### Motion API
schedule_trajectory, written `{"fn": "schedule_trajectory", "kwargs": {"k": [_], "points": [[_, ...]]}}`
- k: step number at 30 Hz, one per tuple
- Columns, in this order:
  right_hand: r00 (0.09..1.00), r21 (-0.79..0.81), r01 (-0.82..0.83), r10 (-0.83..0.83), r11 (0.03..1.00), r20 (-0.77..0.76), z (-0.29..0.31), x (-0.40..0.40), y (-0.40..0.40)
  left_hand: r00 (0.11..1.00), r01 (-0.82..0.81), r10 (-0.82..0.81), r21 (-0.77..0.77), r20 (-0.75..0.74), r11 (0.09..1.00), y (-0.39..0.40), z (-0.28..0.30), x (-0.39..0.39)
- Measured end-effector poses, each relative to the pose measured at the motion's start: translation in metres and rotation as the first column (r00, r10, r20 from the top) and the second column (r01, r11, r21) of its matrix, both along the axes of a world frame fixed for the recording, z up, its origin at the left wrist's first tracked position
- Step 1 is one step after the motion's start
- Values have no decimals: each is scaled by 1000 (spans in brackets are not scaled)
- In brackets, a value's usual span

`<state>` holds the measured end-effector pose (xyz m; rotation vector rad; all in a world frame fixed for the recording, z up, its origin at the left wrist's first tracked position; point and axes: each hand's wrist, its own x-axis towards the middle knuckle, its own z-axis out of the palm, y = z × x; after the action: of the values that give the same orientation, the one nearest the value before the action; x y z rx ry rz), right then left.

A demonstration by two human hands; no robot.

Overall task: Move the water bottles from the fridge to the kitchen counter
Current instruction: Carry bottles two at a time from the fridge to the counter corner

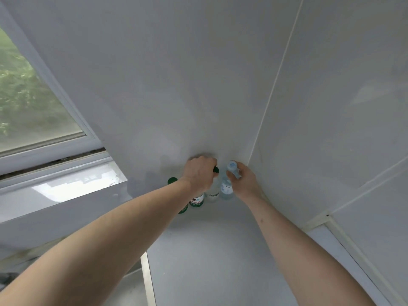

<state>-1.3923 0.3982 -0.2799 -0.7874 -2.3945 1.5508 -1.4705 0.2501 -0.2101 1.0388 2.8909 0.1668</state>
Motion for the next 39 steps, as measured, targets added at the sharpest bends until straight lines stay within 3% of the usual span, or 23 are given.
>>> {"fn": "schedule_trajectory", "kwargs": {"k": [5, 13, 20, 23, 29, 39], "points": [[998, 1, -49, 48, 999, 33, 8, 9, 0, 999, 34, -34, 12, 20, 999, -11, 9, 5], [996, 59, 21, -16, 998, -85, 20, 63, -28, 995, -36, 30, 65, 96, 997, -80, 31, 62], [997, -148, 27, -37, 989, -69, 47, 156, -90, 985, -53, 18, 199, 174, 979, -155, 51, 141], [997, -197, -31, 16, 980, -77, 63, 197, -112, 981, -35, -3, 189, 193, 981, -175, 56, 175], [989, -38, -145, 144, 989, -32, 90, 266, -126, 969, 0, -44, 177, 244, 984, -198, 61, 229], [997, 46, -19, 15, 999, 82, 91, 377, -155, 920, 134, -221, 273, 323, 953, -210, 53, 293]]}}
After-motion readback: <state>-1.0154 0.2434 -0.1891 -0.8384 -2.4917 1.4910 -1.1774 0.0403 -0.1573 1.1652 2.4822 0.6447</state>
